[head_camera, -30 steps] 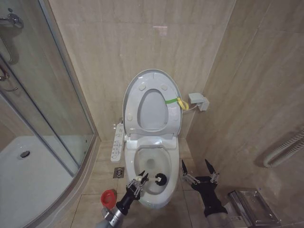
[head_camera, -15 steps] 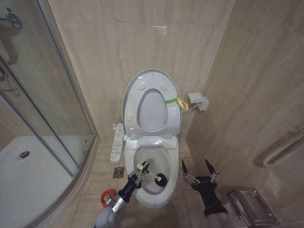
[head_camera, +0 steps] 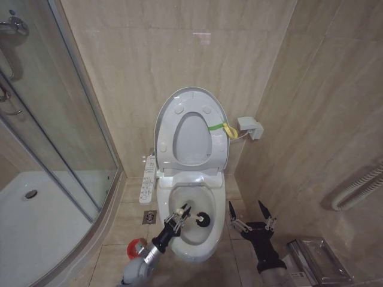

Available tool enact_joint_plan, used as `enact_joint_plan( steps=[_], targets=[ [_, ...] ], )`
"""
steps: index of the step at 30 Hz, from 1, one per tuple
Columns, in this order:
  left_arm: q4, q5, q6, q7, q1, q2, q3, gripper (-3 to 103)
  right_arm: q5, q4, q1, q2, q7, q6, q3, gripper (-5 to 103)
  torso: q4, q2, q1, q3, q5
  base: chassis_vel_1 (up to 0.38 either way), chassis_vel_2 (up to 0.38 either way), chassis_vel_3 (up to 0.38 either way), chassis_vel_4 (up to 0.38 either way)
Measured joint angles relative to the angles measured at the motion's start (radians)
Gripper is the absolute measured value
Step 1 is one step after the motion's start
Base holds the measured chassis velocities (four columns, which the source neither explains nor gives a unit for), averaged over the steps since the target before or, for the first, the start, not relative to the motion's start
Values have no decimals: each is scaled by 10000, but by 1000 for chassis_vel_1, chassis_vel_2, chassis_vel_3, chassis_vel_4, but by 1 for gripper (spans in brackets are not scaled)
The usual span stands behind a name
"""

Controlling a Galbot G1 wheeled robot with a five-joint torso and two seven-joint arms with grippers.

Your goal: Open the toilet lid, clean the toilet bowl with a toilet brush, close the toilet lid, and flush.

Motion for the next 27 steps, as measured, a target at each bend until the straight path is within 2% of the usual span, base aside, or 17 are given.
enact_joint_plan(
  steps=[6, 14, 18, 27],
  targets=[
    [-460, -96, 107, -52, 146, -16, 63, 23, 0, 0, 0, 0, 0, 0, 0, 100, 1, 0, 0, 0, 0, 0, 0, 0, 0],
    [726, 133, -73, 287, -29, -157, -12, 22, 0, 0, 0, 0, 0, 0, 0, 100, 6, 1, -1, -1, 1, 0, 0, 0, 0],
    [1436, 232, -144, 380, -514, -290, -24, 23, 0, 0, 0, 0, 0, 0, 0, 100, 3, 0, 0, -1, -1, 0, 0, 0, 0],
    [268, -174, 25, 192, -256, -171, 90, 23, 0, 0, 0, 0, 0, 0, 0, 100, 1, 0, 0, 0, -1, 0, 0, 0, 0]
  ],
)
